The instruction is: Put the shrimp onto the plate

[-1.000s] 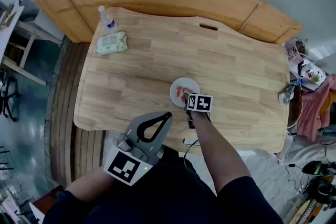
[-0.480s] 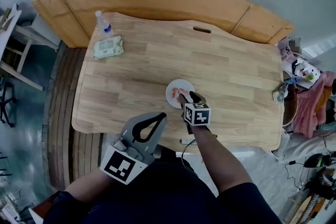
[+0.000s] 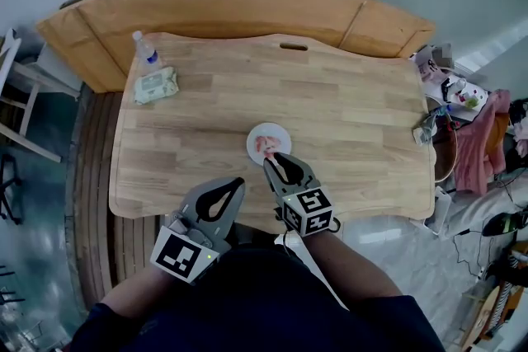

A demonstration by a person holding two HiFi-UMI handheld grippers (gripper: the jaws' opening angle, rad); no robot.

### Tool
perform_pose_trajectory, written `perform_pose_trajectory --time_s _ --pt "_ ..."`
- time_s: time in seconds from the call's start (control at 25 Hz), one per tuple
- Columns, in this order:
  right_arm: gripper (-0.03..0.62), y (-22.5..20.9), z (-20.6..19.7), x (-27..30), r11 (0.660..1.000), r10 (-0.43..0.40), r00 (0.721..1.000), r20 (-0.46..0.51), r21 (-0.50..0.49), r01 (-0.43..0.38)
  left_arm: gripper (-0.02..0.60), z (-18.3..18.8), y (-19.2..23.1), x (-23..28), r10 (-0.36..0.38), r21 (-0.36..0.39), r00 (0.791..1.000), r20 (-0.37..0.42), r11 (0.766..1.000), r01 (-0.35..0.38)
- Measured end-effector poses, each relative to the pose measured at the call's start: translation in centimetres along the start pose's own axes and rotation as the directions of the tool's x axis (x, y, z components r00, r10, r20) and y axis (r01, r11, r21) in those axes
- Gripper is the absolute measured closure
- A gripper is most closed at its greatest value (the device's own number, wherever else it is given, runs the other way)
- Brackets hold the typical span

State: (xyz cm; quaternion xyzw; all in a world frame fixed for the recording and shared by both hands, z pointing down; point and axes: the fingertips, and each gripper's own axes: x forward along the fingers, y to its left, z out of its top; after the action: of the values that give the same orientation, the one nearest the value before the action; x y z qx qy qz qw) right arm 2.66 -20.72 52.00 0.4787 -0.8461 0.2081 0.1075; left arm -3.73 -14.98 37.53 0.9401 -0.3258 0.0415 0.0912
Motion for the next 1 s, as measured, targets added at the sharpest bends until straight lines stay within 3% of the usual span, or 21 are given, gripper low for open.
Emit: perform_pose_trajectory --time_s 0.2,0.48,1.0 --pt "0.558 3.4 3.9 -4.1 0.999 0.041 0.992 0.116 -0.022 -0.038 0.575 -0.3 -0.4 -0.3 -0.012 -0.025 1.0 -0.004 1.0 0.012" --pt "0.582 8.0 7.4 -9.2 0.989 0.128 0.961 0.244 -0.1 -0.107 0.576 -0.9 -1.4 -0.1 -0.033 -0.036 0.999 -0.023 0.999 0.032" --pt "0.585 9.7 7.5 -12.4 0.985 0.126 0.943 0.308 -0.153 -0.082 0.575 -0.9 -4.5 0.2 -0.088 -0.006 0.996 -0.022 0.996 0.088"
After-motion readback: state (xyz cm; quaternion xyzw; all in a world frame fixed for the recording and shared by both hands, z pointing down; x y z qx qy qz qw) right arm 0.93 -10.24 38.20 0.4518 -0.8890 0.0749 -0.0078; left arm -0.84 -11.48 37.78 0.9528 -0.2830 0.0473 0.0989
